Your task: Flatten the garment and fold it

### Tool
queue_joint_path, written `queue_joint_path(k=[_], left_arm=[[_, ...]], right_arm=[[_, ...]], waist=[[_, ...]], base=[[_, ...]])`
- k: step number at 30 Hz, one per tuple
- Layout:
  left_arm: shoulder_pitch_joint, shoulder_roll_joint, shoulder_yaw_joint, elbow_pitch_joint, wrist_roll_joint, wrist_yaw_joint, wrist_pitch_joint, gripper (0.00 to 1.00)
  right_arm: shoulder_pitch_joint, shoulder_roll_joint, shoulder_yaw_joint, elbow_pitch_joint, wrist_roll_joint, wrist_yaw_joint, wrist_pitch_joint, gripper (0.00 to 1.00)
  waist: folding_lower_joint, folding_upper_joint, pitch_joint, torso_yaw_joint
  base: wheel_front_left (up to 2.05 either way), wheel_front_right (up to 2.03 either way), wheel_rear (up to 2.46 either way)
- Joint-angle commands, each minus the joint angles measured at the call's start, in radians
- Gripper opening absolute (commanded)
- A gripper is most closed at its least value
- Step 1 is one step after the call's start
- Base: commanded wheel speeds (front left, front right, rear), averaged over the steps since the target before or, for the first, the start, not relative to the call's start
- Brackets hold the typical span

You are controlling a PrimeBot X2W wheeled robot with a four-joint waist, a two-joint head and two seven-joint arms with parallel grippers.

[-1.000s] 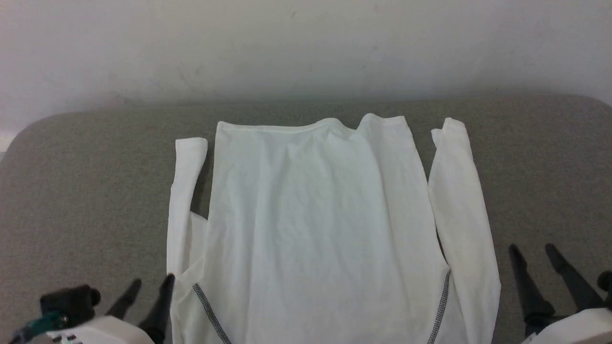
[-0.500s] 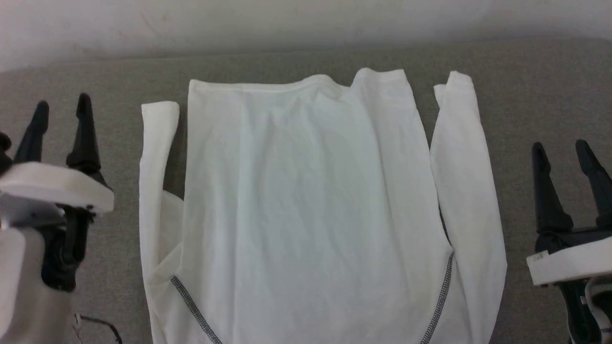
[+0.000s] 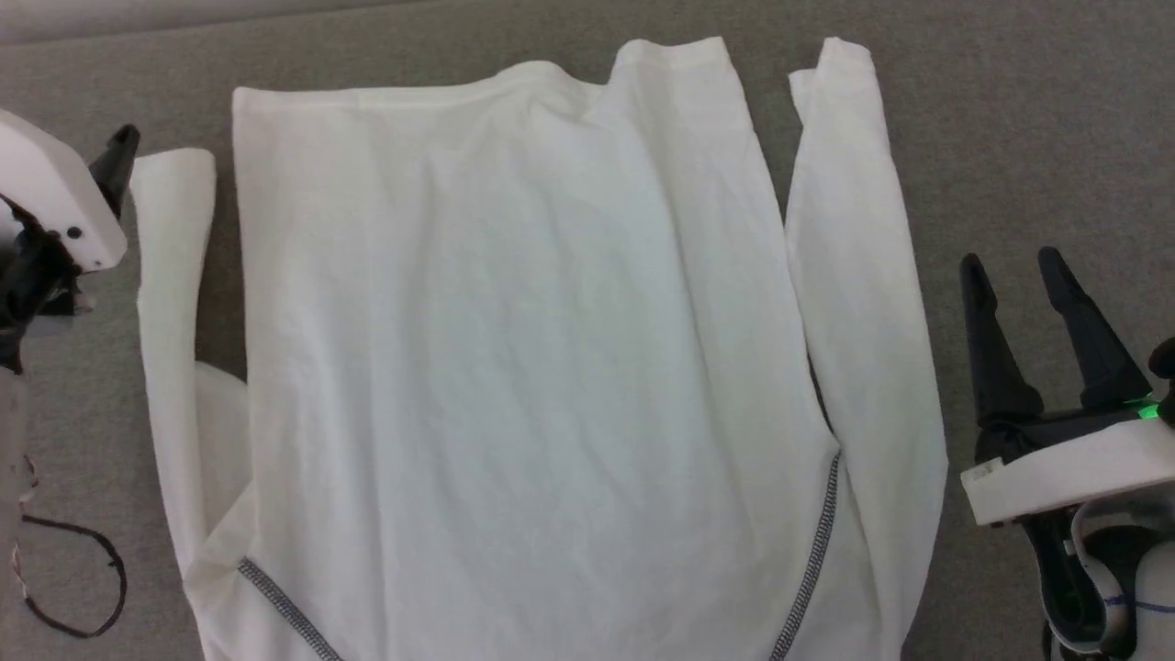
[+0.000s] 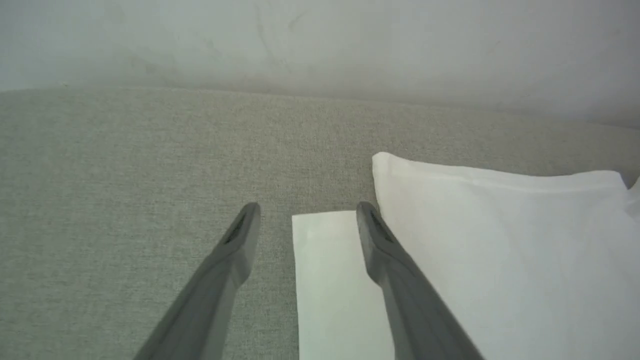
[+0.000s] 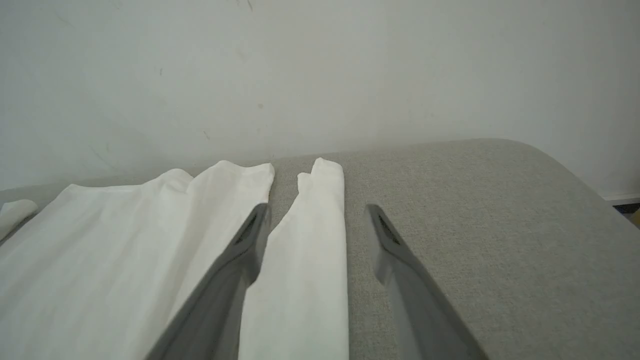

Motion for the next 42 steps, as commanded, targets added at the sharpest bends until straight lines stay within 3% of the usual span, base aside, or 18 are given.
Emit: queue_joint_path(k=[1, 8, 9, 11, 12, 16, 26, 34, 38, 42], left_arm=[[-0.016, 0.011, -0.008, 0.026, -0.009, -0.004, 0.037, 1.0], [0.003, 0.042, -0.035, 0.124, -0.021, 0.018, 0.192, 1.0], [0.015, 0.043, -0.045, 0.138, -0.023, 0.018, 0.222, 0.77], [0.032, 0.04, -0.053, 0.149, -0.033, 0.023, 0.265, 0.14], [0.04, 0.042, -0.06, 0.153, -0.034, 0.023, 0.289, 0.0], [0.053, 0.047, -0.072, 0.147, -0.033, 0.022, 0.313, 0.0], [0.02, 0.073, -0.087, 0.056, 0.065, 0.031, 0.084, 0.0], [0.047, 0.073, -0.119, -0.111, 0.096, 0.022, 0.032, 0.0], [0.127, 0.088, -0.102, -0.232, 0.075, 0.045, 0.035, 0.0], [0.248, 0.142, -0.036, -0.341, 0.049, 0.103, 0.03, 0.0]], right_arm=[[-0.015, 0.002, 0.006, 0.01, 0.009, -0.001, -0.008, 1.0], [-0.018, 0.003, 0.021, 0.04, 0.031, -0.001, -0.019, 1.0], [-0.017, 0.004, 0.022, 0.043, 0.033, -0.001, -0.02, 1.0], [-0.013, 0.004, 0.018, 0.046, 0.037, -0.001, -0.02, 1.0], [-0.01, 0.004, 0.016, 0.047, 0.038, -0.001, -0.019, 1.0], [-0.002, 0.004, 0.008, 0.049, 0.041, -0.001, -0.013, 1.0], [0.036, 0.005, -0.019, 0.039, 0.042, -0.001, 0.021, 1.0], [0.098, 0.005, -0.052, 0.03, 0.054, -0.001, 0.053, 1.0], [0.131, 0.005, -0.064, 0.027, 0.067, -0.001, 0.063, 1.0], [0.168, 0.005, -0.081, 0.019, 0.078, -0.001, 0.071, 1.0]], waist=[[-0.0002, 0.0, 0.046, -0.053], [-0.0002, 0.0, 0.063, -0.093], [-0.0002, 0.0, 0.062, -0.096], [-0.0002, 0.0, 0.058, -0.097], [-0.0002, 0.0, 0.056, -0.097], [-0.0002, 0.0, 0.04, -0.088], [-0.0002, 0.0, -0.084, -0.005], [-0.0002, 0.0, -0.204, 0.066], [-0.0002, 0.0, -0.262, 0.081], [-0.0002, 0.0, -0.305, 0.092]], base=[[0.0, 0.0, 0.0], [0.0, 0.0, 0.0], [0.0, 0.0, 0.0], [0.0, 0.0, 0.0], [0.0, 0.0, 0.0], [0.0, 0.0, 0.0], [0.0, 0.0, 0.0], [0.0, 0.0, 0.0], [0.0, 0.0, 0.0], [0.0, 0.0, 0.0]])
